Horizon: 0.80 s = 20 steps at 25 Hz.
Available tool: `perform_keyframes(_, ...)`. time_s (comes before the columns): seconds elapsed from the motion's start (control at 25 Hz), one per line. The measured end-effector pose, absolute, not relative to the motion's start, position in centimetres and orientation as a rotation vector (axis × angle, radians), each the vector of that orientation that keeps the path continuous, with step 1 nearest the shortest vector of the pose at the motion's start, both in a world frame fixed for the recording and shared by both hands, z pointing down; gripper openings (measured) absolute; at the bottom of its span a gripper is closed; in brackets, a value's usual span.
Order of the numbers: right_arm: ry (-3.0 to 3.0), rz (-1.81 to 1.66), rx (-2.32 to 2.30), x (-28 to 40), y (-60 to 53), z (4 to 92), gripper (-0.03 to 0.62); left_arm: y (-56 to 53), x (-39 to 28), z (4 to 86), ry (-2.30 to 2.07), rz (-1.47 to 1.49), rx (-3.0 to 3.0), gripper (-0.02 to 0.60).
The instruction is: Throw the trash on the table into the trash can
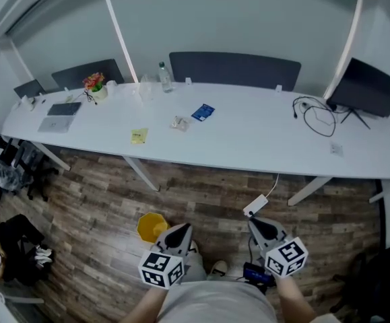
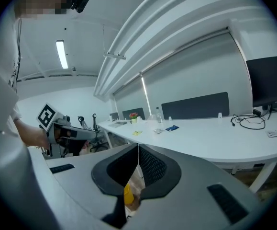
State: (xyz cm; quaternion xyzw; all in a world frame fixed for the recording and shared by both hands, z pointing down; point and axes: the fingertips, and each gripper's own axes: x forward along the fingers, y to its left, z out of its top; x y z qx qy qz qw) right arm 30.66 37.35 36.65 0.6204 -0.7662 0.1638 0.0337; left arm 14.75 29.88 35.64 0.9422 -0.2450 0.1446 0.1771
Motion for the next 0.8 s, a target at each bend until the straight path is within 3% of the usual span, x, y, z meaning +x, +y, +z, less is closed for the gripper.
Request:
perform_keyframes(0.44,-2.342,0.505,1.914,33.0,32.9,37.2,0.031,24.5,17.3,36.0,-0.678,0.385,2.673,0.000)
perform_keyframes(0.8,-2.314,0.485,1.917,36.4,22.5,37.8,0.031,13.8,20.5,36.9,-0.655,0.356,2.650,0.000)
